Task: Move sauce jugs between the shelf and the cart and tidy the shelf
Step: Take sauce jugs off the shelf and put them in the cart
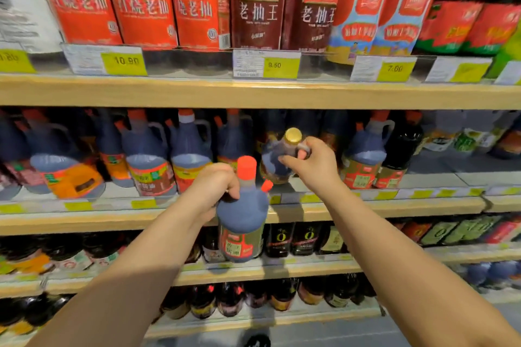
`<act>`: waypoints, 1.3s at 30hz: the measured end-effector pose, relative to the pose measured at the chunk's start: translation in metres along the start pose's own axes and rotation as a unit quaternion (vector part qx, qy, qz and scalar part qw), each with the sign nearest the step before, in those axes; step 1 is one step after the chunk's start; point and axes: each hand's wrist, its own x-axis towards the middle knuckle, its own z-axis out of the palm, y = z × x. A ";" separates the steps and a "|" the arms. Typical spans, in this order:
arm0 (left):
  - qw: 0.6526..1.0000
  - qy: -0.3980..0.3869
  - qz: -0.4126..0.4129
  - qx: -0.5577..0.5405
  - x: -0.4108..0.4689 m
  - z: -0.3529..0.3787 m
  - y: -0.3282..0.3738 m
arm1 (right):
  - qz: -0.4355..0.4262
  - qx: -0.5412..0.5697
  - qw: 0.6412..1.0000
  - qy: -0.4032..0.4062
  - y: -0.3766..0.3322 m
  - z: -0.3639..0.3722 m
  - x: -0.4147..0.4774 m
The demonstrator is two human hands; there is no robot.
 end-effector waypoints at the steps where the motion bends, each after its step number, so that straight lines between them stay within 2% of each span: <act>1: 1.000 -0.012 -0.002 0.003 0.003 0.002 -0.002 | 0.003 -0.008 1.000 -0.017 0.002 0.003 0.007; 4: 1.000 -0.020 -0.011 -0.002 0.009 0.006 -0.005 | 0.044 0.036 0.998 -0.042 0.008 0.013 0.031; 10: 0.998 -0.011 -0.055 -0.036 0.014 0.003 -0.005 | 0.122 0.161 0.979 0.007 0.021 0.046 0.051; 16: 0.997 -0.009 -0.061 -0.044 0.018 0.002 -0.007 | 0.121 0.153 0.981 0.007 0.039 0.058 0.062; 21: 0.995 -0.016 -0.079 -0.050 0.010 0.007 0.000 | 0.112 0.228 0.967 -0.005 0.036 0.047 0.047; 24: 0.994 -0.010 -0.101 -0.049 0.003 0.013 0.005 | 0.129 0.170 0.977 -0.018 0.038 0.025 0.018; 27: 0.990 -0.025 -0.135 -0.035 -0.010 0.026 0.016 | 0.093 0.119 0.985 -0.079 0.042 0.001 -0.018; 32: 0.947 -0.078 -0.231 -0.208 -0.034 0.051 0.046 | 0.054 0.040 0.990 -0.126 0.031 -0.028 -0.067; 35: 0.926 -0.110 -0.254 -0.255 -0.049 0.066 0.060 | 0.041 -0.021 0.989 -0.141 0.024 -0.032 -0.097; 39: 0.908 -0.133 -0.262 -0.298 -0.074 0.083 0.074 | 0.028 -0.037 0.993 -0.107 0.017 -0.028 -0.126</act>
